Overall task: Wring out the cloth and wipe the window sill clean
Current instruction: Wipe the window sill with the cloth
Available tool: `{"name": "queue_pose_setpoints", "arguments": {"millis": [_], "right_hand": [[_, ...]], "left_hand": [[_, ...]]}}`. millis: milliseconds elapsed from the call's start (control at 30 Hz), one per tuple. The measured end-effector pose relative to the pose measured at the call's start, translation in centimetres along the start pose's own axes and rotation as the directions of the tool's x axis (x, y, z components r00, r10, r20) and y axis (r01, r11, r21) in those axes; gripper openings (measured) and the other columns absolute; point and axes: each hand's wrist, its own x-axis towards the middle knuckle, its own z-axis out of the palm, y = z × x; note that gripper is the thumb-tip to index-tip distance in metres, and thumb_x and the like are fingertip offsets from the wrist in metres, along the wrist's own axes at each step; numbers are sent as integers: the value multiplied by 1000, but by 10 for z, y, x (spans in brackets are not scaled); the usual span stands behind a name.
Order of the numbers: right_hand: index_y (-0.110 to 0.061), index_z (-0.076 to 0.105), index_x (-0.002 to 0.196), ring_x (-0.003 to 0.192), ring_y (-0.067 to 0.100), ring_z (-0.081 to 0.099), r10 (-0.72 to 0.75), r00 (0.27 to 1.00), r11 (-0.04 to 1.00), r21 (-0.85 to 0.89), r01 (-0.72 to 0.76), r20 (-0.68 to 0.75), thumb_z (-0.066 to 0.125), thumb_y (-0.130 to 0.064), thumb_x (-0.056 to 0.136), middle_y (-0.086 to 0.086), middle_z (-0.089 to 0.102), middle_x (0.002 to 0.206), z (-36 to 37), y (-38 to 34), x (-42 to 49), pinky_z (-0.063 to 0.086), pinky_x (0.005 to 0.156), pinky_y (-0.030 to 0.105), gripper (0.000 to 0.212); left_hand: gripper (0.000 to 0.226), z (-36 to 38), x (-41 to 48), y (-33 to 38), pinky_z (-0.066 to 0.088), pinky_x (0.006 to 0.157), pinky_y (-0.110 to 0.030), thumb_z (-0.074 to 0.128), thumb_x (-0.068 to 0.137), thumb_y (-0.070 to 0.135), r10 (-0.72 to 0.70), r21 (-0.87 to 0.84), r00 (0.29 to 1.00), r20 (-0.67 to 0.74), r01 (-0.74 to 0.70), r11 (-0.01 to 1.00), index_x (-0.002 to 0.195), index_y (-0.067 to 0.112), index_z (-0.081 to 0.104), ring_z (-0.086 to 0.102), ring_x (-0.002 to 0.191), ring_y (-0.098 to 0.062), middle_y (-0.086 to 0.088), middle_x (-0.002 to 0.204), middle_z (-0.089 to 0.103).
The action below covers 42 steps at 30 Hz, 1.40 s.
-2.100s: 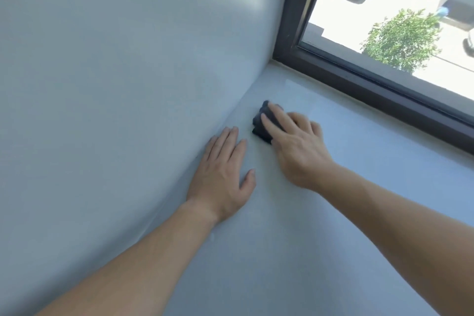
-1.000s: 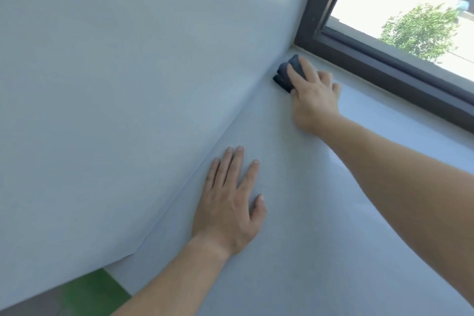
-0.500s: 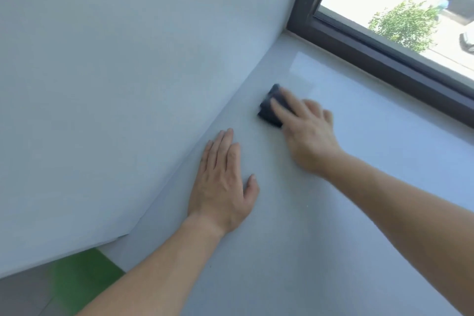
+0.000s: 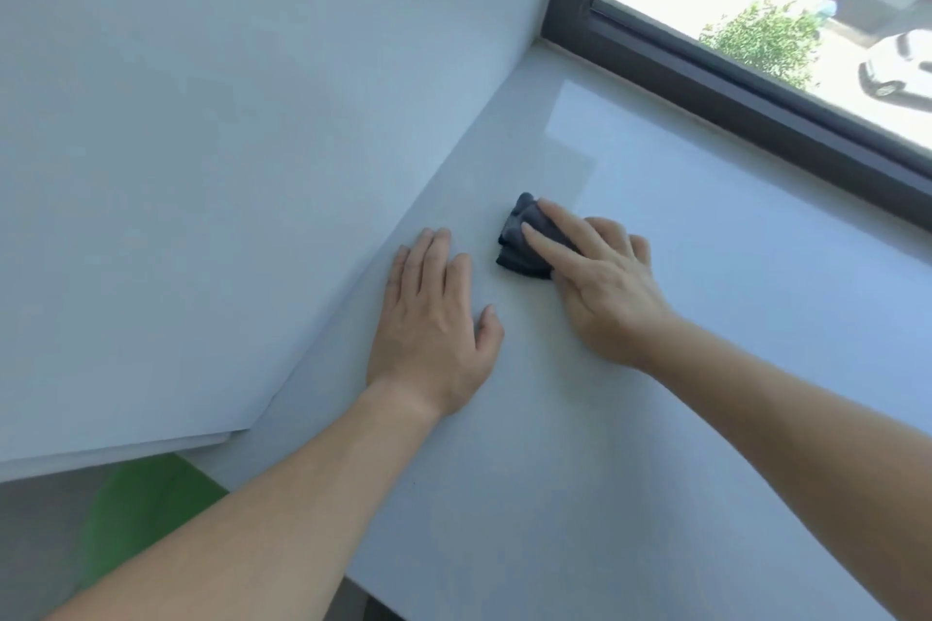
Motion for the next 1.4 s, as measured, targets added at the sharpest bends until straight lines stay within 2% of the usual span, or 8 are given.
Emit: {"name": "queue_pose_setpoints", "arguments": {"millis": [200, 433, 600, 800, 967, 1167, 1333, 1400], "right_hand": [[-43, 31, 142, 126, 27, 27, 422, 900, 907, 48, -419, -106, 37, -17, 94, -17, 12, 160, -2, 4, 37, 21, 95, 39, 55], [-39, 39, 146, 123, 27, 34, -106, 994, 994, -21, 106, 9, 47, -11, 96, -12, 24, 160, 7, -21, -13, 17, 89, 33, 58], [-42, 34, 135, 124, 29, 29, 353, 933, 936, 31, -352, -66, 35, -7, 89, -17, 14, 158, -2, -11, 63, 22, 92, 38, 58], [-40, 42, 143, 125, 28, 33, -279, 960, 960, 40, 278, 26, 42, -16, 98, -14, 24, 159, 18, -49, 27, 26, 95, 42, 51], [-40, 38, 136, 125, 29, 30, 216, 975, 976, 43, -214, -54, 35, -7, 89, -17, 16, 158, 3, -27, 84, 19, 90, 36, 58], [-40, 39, 144, 126, 29, 32, -305, 951, 952, 38, 303, 58, 41, -14, 94, -15, 20, 159, 15, -55, 32, 21, 95, 39, 56], [-43, 39, 134, 125, 32, 31, 120, 992, 993, 17, -120, -26, 39, -8, 91, -16, 18, 158, 2, -22, 78, 21, 90, 40, 55], [-42, 38, 136, 125, 28, 28, 91, 995, 996, 6, -91, -35, 39, -6, 88, -17, 13, 159, 11, -48, 60, 18, 89, 36, 60]], "left_hand": [[53, 0, -1, -2, 17, 120, -50, 41, 87, 38, 5, -79, 1000, -20, -6, 997, 124, 2, 52, 29, 144, -35, -21, 148, 40], [36, -27, -51, -7, 33, 109, -49, 50, 84, 29, -147, -163, 978, -145, 124, 979, 113, 11, 59, 45, 128, -35, -13, 133, 52], [58, -17, -93, -6, 12, 120, -57, 39, 88, 43, -205, 22, 979, 0, 204, 979, 139, 18, 49, 19, 149, -31, -14, 159, 30], [61, -14, -91, -1, 10, 118, -61, 39, 88, 44, -215, 114, 976, 43, 209, 971, 143, 16, 43, 14, 151, -32, -16, 161, 24], [61, -14, -91, -1, 10, 118, -61, 40, 88, 44, -213, 124, 976, 33, 208, 970, 143, 17, 42, 14, 151, -32, -16, 161, 24], [60, -14, -92, 2, 12, 118, -60, 43, 87, 43, -234, 95, 972, -9, 234, 968, 138, 12, 46, 17, 150, -31, -16, 159, 28], [62, -12, -92, 1, 8, 119, -58, 40, 87, 45, -224, 86, 974, -28, 225, 970, 140, 13, 44, 13, 151, -29, -14, 159, 26], [60, -12, -92, 0, 9, 119, -59, 42, 87, 44, -231, 45, 972, -51, 233, 971, 138, 13, 46, 17, 150, -30, -16, 158, 28]]}}
